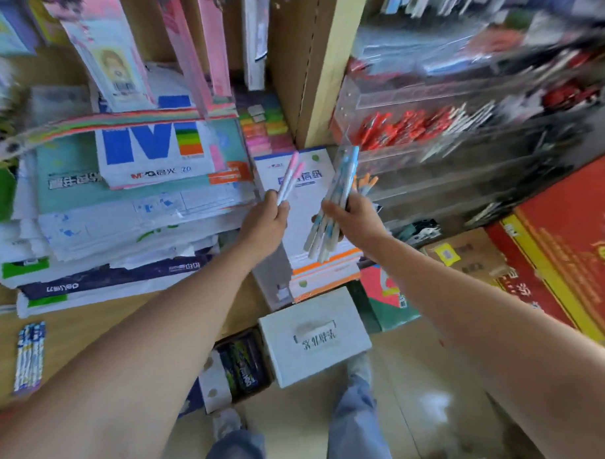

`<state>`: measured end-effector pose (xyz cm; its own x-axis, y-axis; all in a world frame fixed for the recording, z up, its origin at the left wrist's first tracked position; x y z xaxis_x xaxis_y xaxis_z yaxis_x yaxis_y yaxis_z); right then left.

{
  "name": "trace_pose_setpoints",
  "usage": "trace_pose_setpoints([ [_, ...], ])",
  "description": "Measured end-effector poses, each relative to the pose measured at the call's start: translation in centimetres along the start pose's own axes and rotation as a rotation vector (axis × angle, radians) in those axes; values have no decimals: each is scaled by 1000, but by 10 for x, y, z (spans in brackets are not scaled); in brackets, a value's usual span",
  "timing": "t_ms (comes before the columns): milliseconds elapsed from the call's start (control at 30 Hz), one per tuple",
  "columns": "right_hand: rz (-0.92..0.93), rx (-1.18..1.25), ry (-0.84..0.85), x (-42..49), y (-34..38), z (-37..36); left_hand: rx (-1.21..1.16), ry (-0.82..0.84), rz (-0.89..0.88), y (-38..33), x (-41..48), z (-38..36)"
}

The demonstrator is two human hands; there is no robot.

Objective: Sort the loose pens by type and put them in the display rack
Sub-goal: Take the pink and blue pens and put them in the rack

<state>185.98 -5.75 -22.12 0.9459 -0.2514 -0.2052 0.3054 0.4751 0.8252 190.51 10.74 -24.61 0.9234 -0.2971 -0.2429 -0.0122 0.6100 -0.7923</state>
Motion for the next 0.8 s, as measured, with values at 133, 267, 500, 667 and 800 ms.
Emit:
trace_pose_setpoints([
  [133,-38,11,-117,25,-45,71,-107,148,15,-38,19,-63],
  [267,-29,-6,-140,57,-81,127,23,170,-10,-67,42,-116],
  [500,-69,90,-92,114,-127,171,333,-22,-56,-94,71,-164],
  [667,-89,171,-84,141,-136,170,464,-128,-106,-92,79,-172],
  [800,-70,149,-82,151,-139,165,494,-154,-145,-91,84,-176],
])
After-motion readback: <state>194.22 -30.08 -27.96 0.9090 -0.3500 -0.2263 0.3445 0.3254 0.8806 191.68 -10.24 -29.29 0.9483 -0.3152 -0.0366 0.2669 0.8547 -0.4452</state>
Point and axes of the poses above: each hand's wrist, its own x-axis towards the middle knuckle, its own z-axis out of the back of the hand, y = z × x, the point moved 3 cm from there along x, towards the middle knuckle, and after that the axes turned 4 degrees about z, right-handed, at the moved point
